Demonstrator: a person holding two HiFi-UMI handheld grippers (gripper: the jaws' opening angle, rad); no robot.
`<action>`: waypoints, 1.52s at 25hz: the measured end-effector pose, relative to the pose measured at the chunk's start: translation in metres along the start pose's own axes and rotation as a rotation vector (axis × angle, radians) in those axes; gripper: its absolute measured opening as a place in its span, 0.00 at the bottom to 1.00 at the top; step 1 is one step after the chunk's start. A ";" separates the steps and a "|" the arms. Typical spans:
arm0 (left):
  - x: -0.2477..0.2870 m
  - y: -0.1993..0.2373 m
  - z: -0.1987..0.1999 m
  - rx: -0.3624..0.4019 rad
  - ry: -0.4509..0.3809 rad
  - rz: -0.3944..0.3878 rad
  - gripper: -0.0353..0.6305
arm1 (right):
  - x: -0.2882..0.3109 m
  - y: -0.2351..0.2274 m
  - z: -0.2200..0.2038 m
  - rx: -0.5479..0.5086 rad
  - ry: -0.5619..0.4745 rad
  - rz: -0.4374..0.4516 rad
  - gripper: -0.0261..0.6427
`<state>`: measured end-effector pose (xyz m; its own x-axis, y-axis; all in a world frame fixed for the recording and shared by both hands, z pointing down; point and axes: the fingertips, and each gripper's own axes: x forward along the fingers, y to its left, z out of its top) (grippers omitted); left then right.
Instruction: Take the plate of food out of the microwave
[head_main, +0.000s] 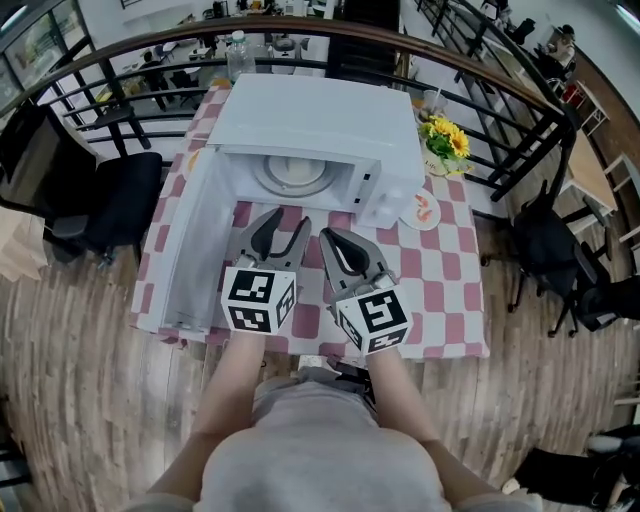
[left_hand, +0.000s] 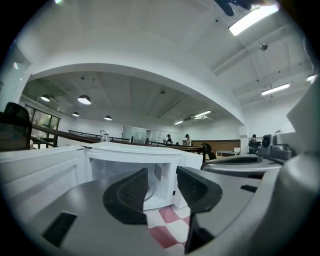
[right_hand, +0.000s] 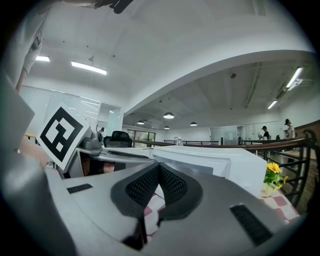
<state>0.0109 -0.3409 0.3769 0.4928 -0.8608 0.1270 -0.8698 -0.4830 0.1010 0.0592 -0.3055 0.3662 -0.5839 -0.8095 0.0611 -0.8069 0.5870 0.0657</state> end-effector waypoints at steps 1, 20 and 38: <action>0.004 0.003 -0.002 -0.019 0.006 0.007 0.32 | 0.003 -0.003 0.000 0.000 0.001 0.006 0.07; 0.067 0.045 -0.065 -0.735 0.082 -0.050 0.57 | 0.037 -0.035 -0.038 0.031 0.059 0.011 0.07; 0.130 0.101 -0.153 -1.111 0.207 0.164 0.57 | 0.082 -0.049 -0.084 0.093 0.158 -0.015 0.07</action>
<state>-0.0091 -0.4773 0.5551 0.4599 -0.8078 0.3687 -0.4707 0.1303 0.8726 0.0588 -0.3997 0.4521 -0.5560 -0.8023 0.2171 -0.8247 0.5650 -0.0239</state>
